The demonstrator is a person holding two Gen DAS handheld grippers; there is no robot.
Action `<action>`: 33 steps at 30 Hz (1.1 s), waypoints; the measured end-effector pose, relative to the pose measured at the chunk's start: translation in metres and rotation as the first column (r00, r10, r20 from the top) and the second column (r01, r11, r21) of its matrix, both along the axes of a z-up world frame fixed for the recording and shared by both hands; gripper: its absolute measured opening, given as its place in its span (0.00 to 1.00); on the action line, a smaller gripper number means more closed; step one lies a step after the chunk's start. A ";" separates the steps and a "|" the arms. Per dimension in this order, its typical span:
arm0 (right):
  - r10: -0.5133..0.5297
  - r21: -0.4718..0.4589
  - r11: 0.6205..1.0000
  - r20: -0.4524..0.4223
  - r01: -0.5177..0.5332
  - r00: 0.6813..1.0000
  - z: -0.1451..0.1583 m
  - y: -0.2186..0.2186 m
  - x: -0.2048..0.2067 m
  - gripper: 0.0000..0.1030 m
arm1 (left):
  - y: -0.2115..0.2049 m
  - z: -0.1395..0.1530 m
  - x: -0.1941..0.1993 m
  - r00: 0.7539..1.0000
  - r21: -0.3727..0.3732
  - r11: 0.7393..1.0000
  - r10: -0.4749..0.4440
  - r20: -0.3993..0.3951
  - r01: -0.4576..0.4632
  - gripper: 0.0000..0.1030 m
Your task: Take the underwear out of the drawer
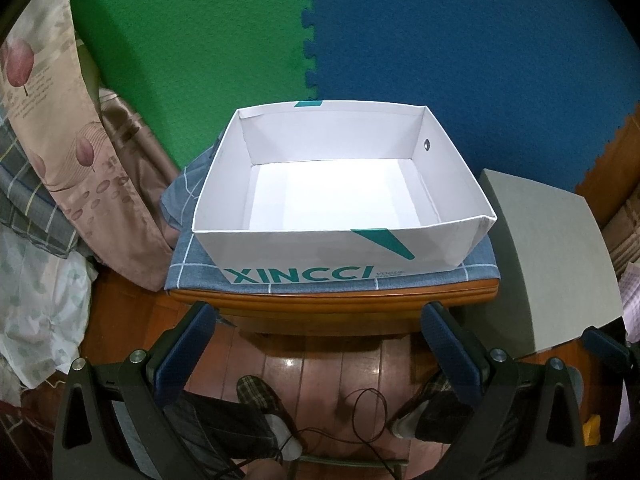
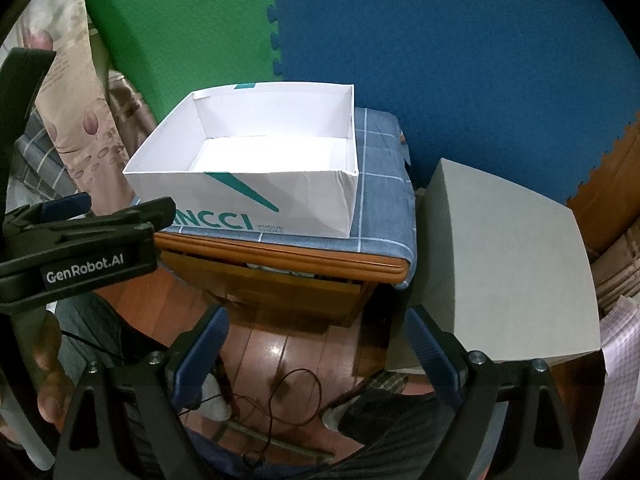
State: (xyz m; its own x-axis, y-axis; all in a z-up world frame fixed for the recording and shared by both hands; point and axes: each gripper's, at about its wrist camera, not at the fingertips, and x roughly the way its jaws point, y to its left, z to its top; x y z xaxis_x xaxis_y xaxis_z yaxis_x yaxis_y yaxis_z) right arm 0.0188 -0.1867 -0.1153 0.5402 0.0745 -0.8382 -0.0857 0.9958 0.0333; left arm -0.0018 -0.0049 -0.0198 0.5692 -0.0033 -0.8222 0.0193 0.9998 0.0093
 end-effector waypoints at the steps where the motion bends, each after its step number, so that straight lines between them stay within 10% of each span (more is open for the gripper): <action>1: 0.001 0.001 1.000 -0.002 -0.001 1.000 0.000 0.000 0.001 0.89 | 0.000 0.000 0.000 1.000 -0.001 1.000 0.000 0.001 0.000 0.99; 15: 0.011 -0.002 1.000 -0.011 -0.011 1.000 -0.002 -0.001 0.003 0.89 | 0.008 -0.005 -0.001 0.998 -0.081 0.995 -0.048 0.034 0.051 0.99; 17: 0.008 -0.013 1.000 -0.010 -0.008 1.000 -0.003 -0.003 0.002 0.89 | 0.016 -0.011 -0.007 0.984 -0.192 0.969 -0.136 0.116 0.156 0.99; 20: 0.010 -0.004 1.000 -0.024 -0.010 1.000 -0.009 -0.007 0.002 0.89 | 0.041 -0.037 -0.015 0.944 -0.440 0.838 -0.252 0.213 0.323 0.99; 21: 0.011 0.002 1.000 -0.030 -0.011 0.999 -0.011 -0.009 0.002 0.89 | 0.049 -0.052 -0.015 0.949 -0.457 0.835 -0.232 0.215 0.308 0.99; 25: 0.014 0.026 1.000 -0.060 -0.013 0.998 -0.028 -0.020 0.003 0.89 | 0.061 -0.116 -0.010 0.979 -0.287 0.941 -0.144 0.146 0.181 0.99; 29: -0.015 0.054 0.998 -0.107 0.021 0.994 -0.053 -0.038 0.006 0.89 | 0.058 -0.192 -0.008 0.982 -0.163 0.975 -0.133 0.132 0.153 0.99; 33: -0.049 0.077 0.995 -0.155 0.061 0.987 -0.073 -0.055 0.009 0.89 | 0.048 -0.232 -0.003 0.938 -0.080 0.990 -0.082 0.337 0.116 0.99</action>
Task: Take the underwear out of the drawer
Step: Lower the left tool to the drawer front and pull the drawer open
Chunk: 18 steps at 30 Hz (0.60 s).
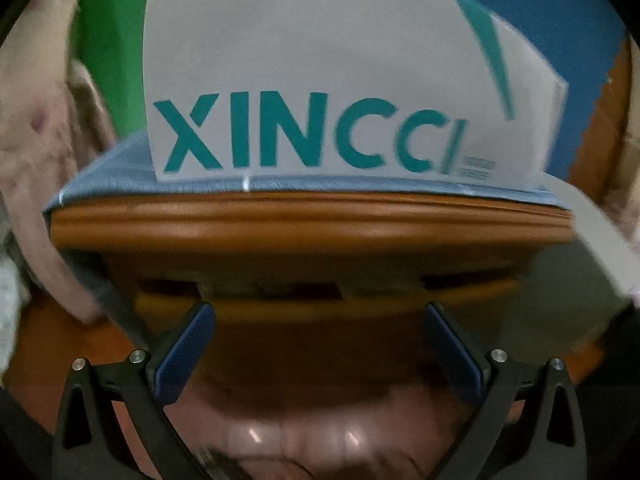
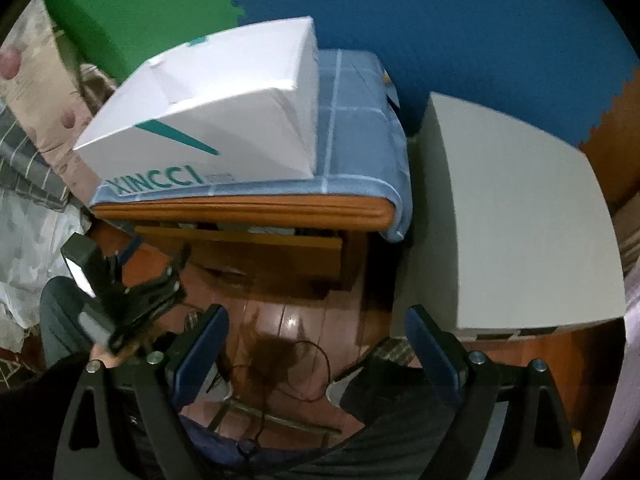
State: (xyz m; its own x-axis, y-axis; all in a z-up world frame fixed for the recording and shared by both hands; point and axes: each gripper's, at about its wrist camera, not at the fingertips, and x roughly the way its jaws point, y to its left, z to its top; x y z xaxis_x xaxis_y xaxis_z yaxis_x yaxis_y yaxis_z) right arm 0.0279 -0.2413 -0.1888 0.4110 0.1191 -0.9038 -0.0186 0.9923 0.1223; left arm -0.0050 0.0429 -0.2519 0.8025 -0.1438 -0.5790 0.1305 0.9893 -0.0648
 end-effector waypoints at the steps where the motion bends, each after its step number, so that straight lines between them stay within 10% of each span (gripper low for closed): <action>1: -0.007 0.001 1.000 -0.005 0.007 1.000 -0.003 -0.003 0.000 0.89 | -0.003 -0.007 0.008 1.000 -0.010 1.000 0.015 0.025 -0.015 0.99; 13: -0.049 0.032 0.998 -0.082 0.052 0.995 -0.038 -0.018 0.020 0.89 | -0.039 -0.062 0.041 0.989 0.095 0.992 0.066 0.134 -0.079 1.00; 18: -0.027 0.036 0.999 -0.096 0.031 0.995 -0.044 -0.009 0.025 0.89 | -0.044 -0.051 0.042 0.996 0.073 0.994 0.081 0.037 -0.083 1.00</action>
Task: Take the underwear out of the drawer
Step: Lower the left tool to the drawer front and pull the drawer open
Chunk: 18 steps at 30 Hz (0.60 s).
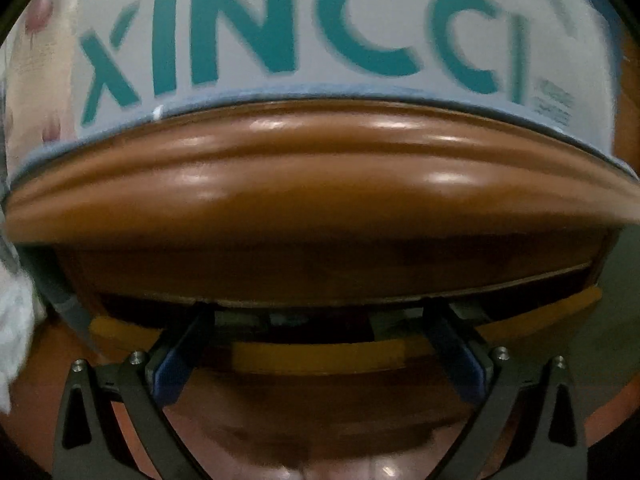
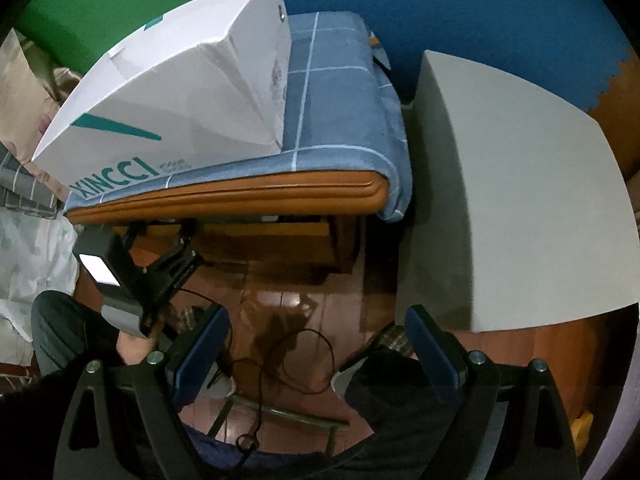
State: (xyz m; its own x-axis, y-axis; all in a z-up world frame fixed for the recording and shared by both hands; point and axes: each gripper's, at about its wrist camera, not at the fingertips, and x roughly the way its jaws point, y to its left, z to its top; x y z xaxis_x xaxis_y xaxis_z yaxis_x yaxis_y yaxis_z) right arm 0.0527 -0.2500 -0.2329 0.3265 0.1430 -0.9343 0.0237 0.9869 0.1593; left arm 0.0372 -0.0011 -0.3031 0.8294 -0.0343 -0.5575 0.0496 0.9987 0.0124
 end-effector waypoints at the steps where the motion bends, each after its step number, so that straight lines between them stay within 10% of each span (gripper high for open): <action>1: 0.007 0.002 1.000 -0.002 -0.007 1.000 -0.001 0.001 0.002 0.89 | 0.003 0.005 0.009 0.998 0.003 1.000 0.000 -0.058 0.000 1.00; 7: 0.013 0.017 1.000 -0.012 -0.013 1.000 -0.008 0.006 0.006 0.89 | -0.011 0.017 0.059 0.903 0.023 1.000 0.012 -0.430 -0.002 1.00; 18: -0.006 0.030 1.000 -0.009 0.007 1.000 -0.010 -0.001 -0.003 0.89 | -0.008 0.011 0.019 0.732 -0.037 0.997 -0.072 -0.678 0.063 1.00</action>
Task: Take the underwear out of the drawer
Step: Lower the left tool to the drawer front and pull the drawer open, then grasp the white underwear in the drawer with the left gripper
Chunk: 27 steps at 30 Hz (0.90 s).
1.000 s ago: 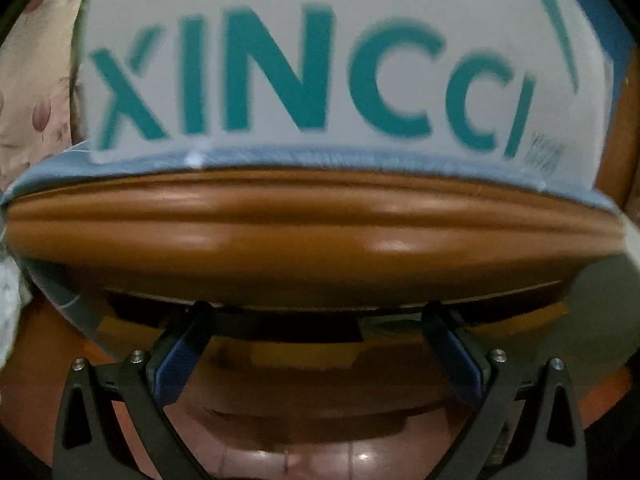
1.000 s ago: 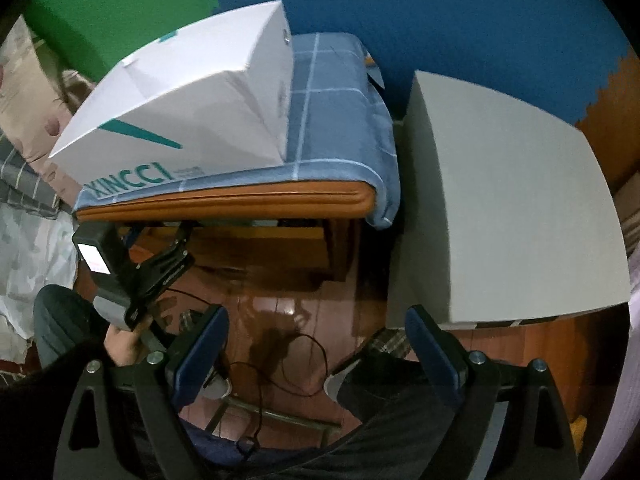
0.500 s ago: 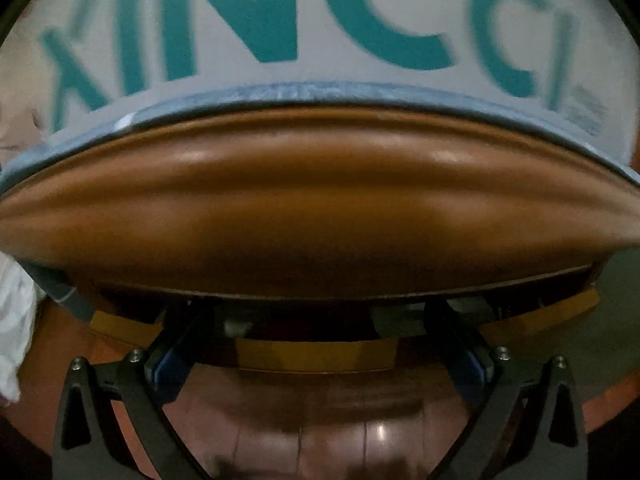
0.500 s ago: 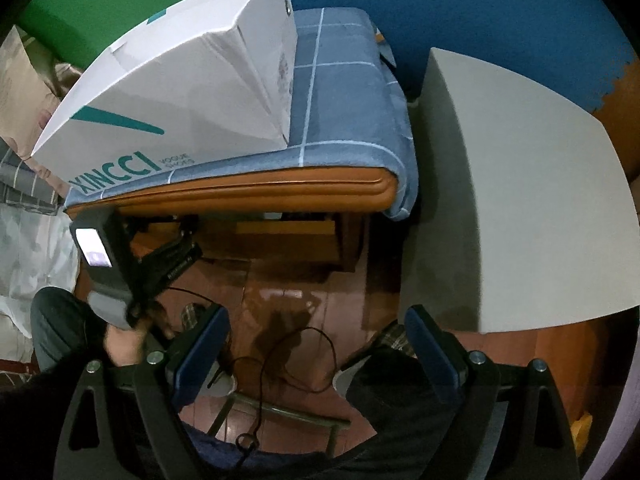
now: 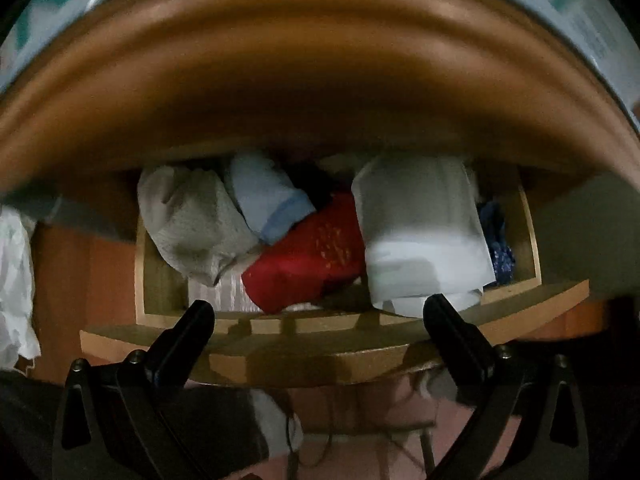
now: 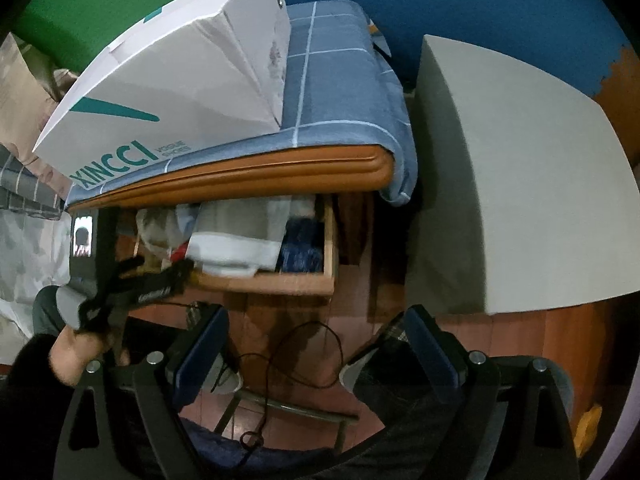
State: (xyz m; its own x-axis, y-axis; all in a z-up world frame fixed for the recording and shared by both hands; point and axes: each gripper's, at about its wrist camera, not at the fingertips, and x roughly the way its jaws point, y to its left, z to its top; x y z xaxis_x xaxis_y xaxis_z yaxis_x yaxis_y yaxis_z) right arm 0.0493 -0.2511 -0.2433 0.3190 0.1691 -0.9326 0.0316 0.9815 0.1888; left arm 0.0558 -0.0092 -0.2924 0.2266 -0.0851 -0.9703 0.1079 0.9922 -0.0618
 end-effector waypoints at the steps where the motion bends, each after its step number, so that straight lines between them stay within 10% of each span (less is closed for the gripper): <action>1: -0.002 0.003 1.000 0.003 0.002 1.000 0.001 0.000 0.000 0.89 | 0.004 0.003 -0.001 1.000 -0.010 1.000 -0.006 -0.013 0.006 1.00; 13: -0.007 -0.012 1.000 -0.004 0.006 1.000 -0.003 0.002 -0.012 0.89 | 0.005 -0.006 -0.018 0.987 -0.076 0.997 -0.038 -0.154 0.027 1.00; 22: 0.019 -0.062 0.998 0.006 -0.019 1.000 -0.006 0.015 -0.015 0.89 | 0.012 -0.004 -0.022 0.997 -0.112 0.993 -0.044 -0.066 0.037 0.99; 27: -0.002 -0.057 0.998 0.148 0.011 0.989 -0.013 0.005 -0.018 0.89 | 0.019 0.005 -0.053 0.983 -0.143 0.984 -0.082 0.163 0.105 0.99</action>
